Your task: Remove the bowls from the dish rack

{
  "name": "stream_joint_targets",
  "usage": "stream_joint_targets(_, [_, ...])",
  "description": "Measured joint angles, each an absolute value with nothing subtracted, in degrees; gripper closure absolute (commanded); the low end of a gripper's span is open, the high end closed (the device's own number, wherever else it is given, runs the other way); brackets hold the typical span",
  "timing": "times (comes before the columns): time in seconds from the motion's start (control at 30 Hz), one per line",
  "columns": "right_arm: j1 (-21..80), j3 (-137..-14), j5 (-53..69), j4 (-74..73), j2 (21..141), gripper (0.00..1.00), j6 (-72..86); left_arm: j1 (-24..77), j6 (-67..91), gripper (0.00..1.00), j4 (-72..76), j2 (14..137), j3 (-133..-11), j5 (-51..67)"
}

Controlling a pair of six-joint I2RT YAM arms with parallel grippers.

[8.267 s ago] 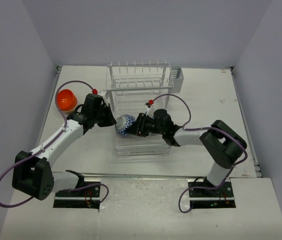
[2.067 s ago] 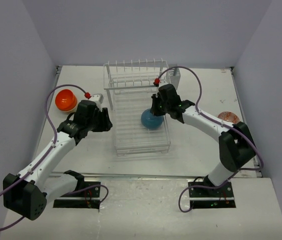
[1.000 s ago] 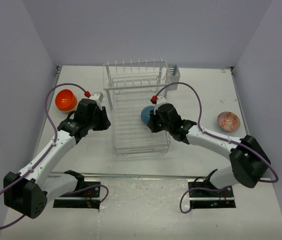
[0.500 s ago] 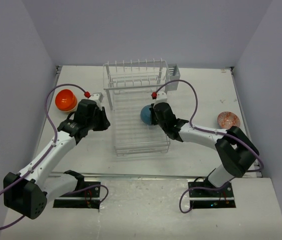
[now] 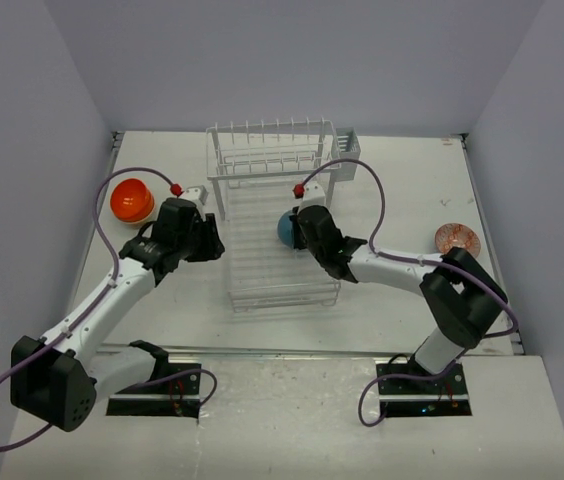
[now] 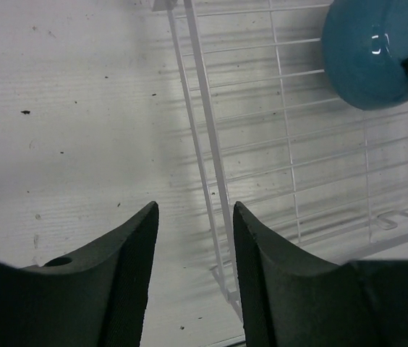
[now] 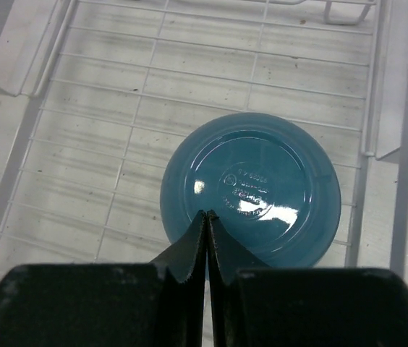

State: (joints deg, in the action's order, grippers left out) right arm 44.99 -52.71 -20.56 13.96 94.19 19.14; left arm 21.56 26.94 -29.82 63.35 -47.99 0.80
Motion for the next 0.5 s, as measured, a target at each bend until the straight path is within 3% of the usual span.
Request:
stream_joint_targets(0.07, [46.1, -52.8, -20.6, 13.7, 94.2, 1.00, 19.8, 21.6, 27.0, 0.47, -29.8, 63.8, -48.0, 0.1])
stream_joint_targets(0.5, [54.5, -56.3, -19.4, 7.4, 94.6, 1.00, 23.6, 21.6, 27.0, 0.33, -29.6, 64.0, -48.0, -1.6])
